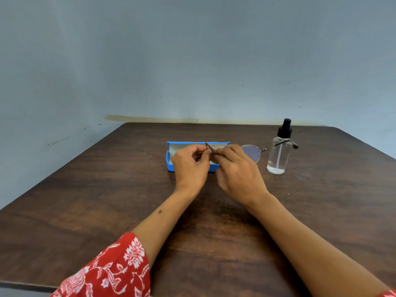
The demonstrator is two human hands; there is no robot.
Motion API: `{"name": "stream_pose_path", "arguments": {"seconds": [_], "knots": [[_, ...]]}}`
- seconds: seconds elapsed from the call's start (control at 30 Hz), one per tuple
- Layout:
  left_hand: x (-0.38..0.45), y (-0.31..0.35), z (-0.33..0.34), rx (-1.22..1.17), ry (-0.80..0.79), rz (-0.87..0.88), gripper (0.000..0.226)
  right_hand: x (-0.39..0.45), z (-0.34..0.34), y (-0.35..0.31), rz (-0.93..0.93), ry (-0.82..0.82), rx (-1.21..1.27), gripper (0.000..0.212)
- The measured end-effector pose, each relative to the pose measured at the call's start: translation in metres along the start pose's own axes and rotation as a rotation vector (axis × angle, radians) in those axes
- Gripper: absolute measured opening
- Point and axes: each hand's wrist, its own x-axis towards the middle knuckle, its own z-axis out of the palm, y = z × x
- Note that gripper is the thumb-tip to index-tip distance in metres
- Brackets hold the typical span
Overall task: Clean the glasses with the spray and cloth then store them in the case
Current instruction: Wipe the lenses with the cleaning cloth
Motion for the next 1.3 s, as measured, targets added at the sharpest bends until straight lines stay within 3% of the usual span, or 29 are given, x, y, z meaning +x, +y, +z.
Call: {"name": "stream_pose_path", "arguments": {"seconds": [0.2, 0.43, 0.67, 0.87, 1.1, 1.3], "knots": [[-0.003, 0.007, 0.000, 0.014, -0.021, 0.012, 0.005, 0.003, 0.000, 0.007, 0.134, -0.012, -0.115, 0.040], [0.003, -0.002, -0.003, 0.024, 0.024, -0.016, 0.007, 0.002, 0.003, 0.000, -0.008, -0.035, -0.020, 0.033], [-0.001, 0.005, -0.002, 0.006, -0.018, 0.004, 0.004, 0.004, 0.003, 0.006, 0.136, -0.051, -0.209, 0.033], [0.002, 0.002, -0.004, 0.025, 0.015, -0.003, 0.008, 0.001, 0.003, -0.005, 0.047, -0.067, -0.085, 0.041], [0.000, 0.004, -0.002, -0.004, -0.009, -0.003, 0.008, 0.000, 0.004, -0.001, 0.151, -0.096, -0.258, 0.028], [0.000, 0.005, -0.003, 0.021, 0.018, -0.005, 0.006, 0.000, 0.005, -0.009, 0.111, -0.074, -0.131, 0.043]]}}
